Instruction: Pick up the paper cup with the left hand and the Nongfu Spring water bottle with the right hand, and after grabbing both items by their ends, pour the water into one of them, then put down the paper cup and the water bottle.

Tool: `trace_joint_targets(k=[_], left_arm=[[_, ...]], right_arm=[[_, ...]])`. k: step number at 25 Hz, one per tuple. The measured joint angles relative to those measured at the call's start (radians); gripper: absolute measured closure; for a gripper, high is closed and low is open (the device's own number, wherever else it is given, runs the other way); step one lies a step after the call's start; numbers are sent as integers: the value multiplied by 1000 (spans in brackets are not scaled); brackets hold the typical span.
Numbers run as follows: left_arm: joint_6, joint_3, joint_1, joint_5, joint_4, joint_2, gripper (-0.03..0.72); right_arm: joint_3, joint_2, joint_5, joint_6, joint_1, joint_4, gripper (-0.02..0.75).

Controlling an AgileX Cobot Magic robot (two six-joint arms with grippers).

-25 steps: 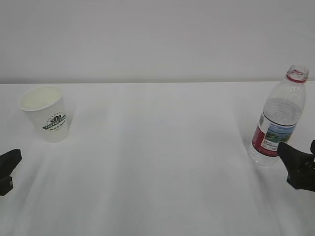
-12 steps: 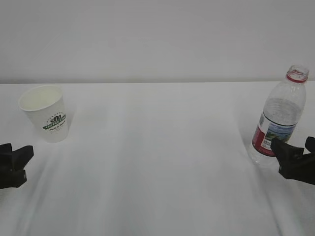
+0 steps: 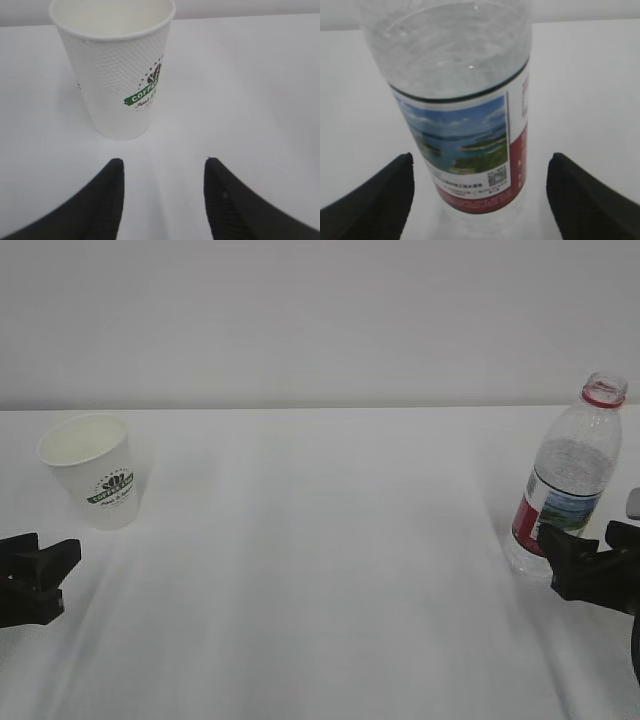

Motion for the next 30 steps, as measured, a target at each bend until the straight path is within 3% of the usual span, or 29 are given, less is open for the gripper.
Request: trace_joint_targets(k=[30], left_arm=[[2,0,0,0,-34,0,310]], right_arm=[[-194,148,0,12,0,-37,111]])
